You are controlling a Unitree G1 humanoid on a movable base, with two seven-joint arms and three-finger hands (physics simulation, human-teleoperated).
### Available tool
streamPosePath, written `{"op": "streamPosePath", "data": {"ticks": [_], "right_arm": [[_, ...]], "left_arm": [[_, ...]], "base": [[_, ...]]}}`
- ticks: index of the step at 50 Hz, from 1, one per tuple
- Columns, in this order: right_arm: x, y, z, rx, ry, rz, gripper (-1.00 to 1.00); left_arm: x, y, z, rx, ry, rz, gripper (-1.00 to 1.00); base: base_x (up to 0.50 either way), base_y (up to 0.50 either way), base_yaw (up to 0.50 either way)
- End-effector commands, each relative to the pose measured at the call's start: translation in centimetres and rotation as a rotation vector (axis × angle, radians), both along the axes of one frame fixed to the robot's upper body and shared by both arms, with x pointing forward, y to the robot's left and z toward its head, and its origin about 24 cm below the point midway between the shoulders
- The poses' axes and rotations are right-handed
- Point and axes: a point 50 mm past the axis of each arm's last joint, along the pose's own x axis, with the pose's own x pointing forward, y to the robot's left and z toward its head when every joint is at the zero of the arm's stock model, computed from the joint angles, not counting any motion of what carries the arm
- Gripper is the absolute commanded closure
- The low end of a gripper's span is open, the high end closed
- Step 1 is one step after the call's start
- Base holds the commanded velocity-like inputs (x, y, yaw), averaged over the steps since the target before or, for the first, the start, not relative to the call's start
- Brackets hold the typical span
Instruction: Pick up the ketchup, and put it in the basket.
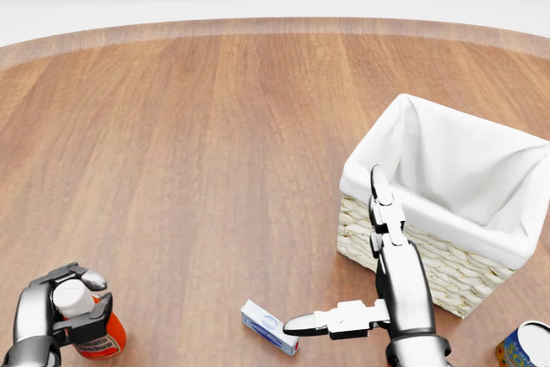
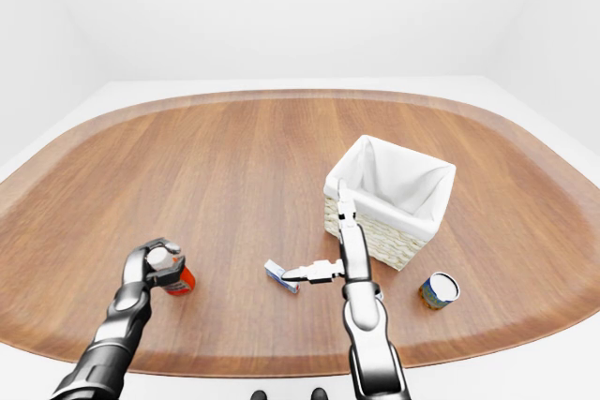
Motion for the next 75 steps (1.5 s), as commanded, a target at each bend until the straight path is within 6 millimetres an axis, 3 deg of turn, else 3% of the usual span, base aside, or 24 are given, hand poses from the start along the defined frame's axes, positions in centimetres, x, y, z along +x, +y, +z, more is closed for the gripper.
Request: {"op": "streamPosePath", "data": {"ticks": [1,13,15,21,34,58,68,75], "right_arm": [[0.2,0.1,-0.3,-0.002,0.006,0.003,-1.0],[0.4,0.2,-0.6,-0.003,0.013,0.011,-1.0],[0.3,0.3,-0.5,-0.003,0.013,0.012,-1.0],[0.3,0.4,-0.6,-0.002,0.015,0.016,-1.0],[0.3,0.5,-0.5,-0.003,0.013,0.02,-1.0],[0.1,0.4,-0.3,-0.002,0.007,0.019,-1.0],[0.0,0.5,-0.3,-0.002,0.005,0.018,-1.0],[0.0,0.5,-0.3,-0.002,0.004,0.019,-1.0]], "left_arm": [[-0.3,-0.5,-0.7,-0.017,0.025,-0.004,1.0],[0.2,-1.4,0.9,0.008,-0.066,-0.037,1.0],[0.5,-2.0,1.8,0.021,-0.114,-0.059,1.0],[1.4,-4.0,7.2,0.069,-0.374,-0.141,1.0],[1.9,-7.2,11.7,0.078,-0.5,-0.233,1.0],[0.0,-13.6,17.0,0.054,-0.72,-0.408,1.0],[-0.5,-15.2,19.5,0.058,-0.83,-0.458,1.0],[-0.6,-15.9,19.4,0.052,-0.826,-0.476,1.0]], "base": [[0.0,0.0,0.0],[0.0,0.0,0.0],[0.0,0.0,0.0],[0.0,0.0,0.0],[0.0,0.0,0.0],[0.0,0.0,0.0],[0.0,0.0,0.0],[0.0,0.0,0.0]]}}
